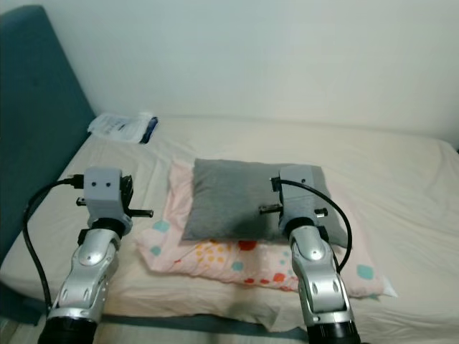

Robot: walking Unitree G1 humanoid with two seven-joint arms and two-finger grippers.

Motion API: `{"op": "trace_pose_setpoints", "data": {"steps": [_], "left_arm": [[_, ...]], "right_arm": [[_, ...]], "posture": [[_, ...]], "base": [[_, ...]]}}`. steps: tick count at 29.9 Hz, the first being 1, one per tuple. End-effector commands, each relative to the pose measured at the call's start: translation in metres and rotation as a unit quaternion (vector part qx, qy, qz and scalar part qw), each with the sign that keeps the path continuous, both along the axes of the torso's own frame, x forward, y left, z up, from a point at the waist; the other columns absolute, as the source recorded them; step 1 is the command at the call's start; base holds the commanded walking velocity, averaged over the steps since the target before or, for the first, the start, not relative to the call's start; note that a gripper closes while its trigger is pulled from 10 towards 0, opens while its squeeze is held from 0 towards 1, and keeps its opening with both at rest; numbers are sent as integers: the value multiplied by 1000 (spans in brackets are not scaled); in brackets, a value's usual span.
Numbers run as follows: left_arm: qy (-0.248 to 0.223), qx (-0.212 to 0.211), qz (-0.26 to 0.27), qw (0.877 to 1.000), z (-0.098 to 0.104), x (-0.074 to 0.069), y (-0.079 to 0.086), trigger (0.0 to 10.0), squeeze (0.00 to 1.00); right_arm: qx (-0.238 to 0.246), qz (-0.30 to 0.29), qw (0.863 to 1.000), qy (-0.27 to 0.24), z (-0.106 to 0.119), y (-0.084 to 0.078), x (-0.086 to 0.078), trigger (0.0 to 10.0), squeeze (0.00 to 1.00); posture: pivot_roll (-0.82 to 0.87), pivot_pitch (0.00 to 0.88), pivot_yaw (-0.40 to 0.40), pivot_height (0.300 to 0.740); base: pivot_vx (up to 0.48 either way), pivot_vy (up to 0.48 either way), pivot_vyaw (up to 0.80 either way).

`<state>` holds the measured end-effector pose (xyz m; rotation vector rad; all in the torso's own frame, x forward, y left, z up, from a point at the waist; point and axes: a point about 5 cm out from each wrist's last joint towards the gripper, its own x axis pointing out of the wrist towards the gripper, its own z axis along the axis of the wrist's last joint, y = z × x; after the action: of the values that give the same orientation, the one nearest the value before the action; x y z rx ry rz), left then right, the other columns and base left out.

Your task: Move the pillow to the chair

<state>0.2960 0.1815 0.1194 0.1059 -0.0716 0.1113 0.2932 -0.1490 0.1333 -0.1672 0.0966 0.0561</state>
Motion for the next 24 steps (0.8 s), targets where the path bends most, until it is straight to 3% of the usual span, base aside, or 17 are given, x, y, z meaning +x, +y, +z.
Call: {"op": "trace_pose_setpoints", "data": {"steps": [1,5,7,10,16,24], "left_arm": [[1,6,-4,1000,-1,0,-1,10000,0],[-1,13,-10,1000,-1,0,-3,10000,0],[-1,35,-11,999,0,1,-4,10000,0],[9,34,-10,999,-2,1,-4,10000,0],[30,15,18,999,-8,1,5,10000,0],[36,11,-2,999,-8,7,1,10000,0]], "right_arm": [[-6,-1,1000,10,-2,-2,0,10000,0],[-19,-6,999,29,-5,-3,3,10000,0],[-25,-5,999,35,-6,-4,6,10000,0],[-38,-1,999,36,-6,-4,7,10000,0],[-21,-8,999,38,-3,-5,11,10000,0],[20,-18,999,24,2,-8,20,10000,0]], "posture": [[-16,67,-15,740],[-16,68,-13,740],[-15,69,-14,740],[-14,69,-14,740],[-16,70,-14,740],[-16,76,-14,740]], "base": [[0,0,0],[0,0,0],[0,-480,0],[0,-480,0],[0,-80,0],[0,0,0]]}}
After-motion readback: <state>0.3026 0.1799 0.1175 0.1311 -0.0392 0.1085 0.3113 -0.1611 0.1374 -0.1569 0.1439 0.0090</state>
